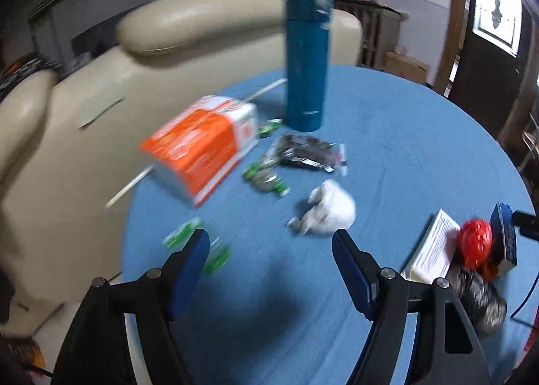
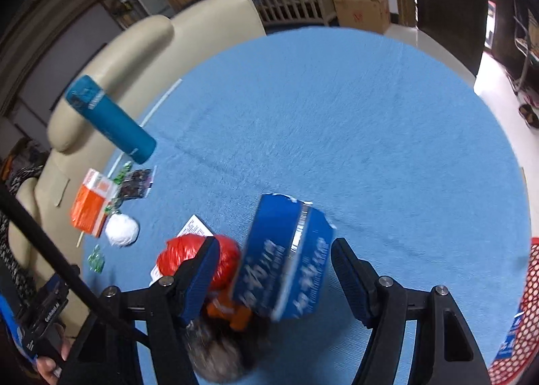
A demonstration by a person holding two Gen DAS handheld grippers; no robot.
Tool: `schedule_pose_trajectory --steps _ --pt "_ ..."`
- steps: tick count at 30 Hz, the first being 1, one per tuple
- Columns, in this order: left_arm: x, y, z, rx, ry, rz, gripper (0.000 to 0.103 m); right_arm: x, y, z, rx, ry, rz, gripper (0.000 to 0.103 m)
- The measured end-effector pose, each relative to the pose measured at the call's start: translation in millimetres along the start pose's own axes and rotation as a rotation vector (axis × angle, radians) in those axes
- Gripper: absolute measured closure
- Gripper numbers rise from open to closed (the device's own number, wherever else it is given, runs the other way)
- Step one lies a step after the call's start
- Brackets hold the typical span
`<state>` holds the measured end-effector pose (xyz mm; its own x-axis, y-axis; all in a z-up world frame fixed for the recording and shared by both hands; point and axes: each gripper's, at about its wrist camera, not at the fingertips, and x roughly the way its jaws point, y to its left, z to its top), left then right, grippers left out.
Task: Collect trash
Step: 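Grasp the blue toothpaste box with the right tool while the left grasps the white tissue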
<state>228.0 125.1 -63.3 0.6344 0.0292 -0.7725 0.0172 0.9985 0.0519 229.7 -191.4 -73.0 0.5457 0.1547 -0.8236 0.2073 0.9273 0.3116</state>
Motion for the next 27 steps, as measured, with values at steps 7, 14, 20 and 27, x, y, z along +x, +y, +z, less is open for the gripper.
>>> schedule_pose_trajectory --steps 7,14,20,27 --pt "65.1 -32.5 29.7 0.048 0.082 -0.073 0.027 34.2 18.3 -4.9 -0.059 0.041 -0.122 0.031" --pt "78.9 -50.6 23.3 0.139 0.107 -0.146 0.07 16.9 -18.5 -8.5 -0.072 0.053 -0.116 0.057" --pt "61.3 -73.2 1.2 0.286 0.045 -0.103 0.075 -5.0 -67.3 -20.2 0.047 0.074 -0.023 0.059" --pt "27.7 -60.1 -21.6 0.167 0.068 -0.155 0.076 -34.6 -84.9 -43.9 0.059 0.049 0.037 0.059"
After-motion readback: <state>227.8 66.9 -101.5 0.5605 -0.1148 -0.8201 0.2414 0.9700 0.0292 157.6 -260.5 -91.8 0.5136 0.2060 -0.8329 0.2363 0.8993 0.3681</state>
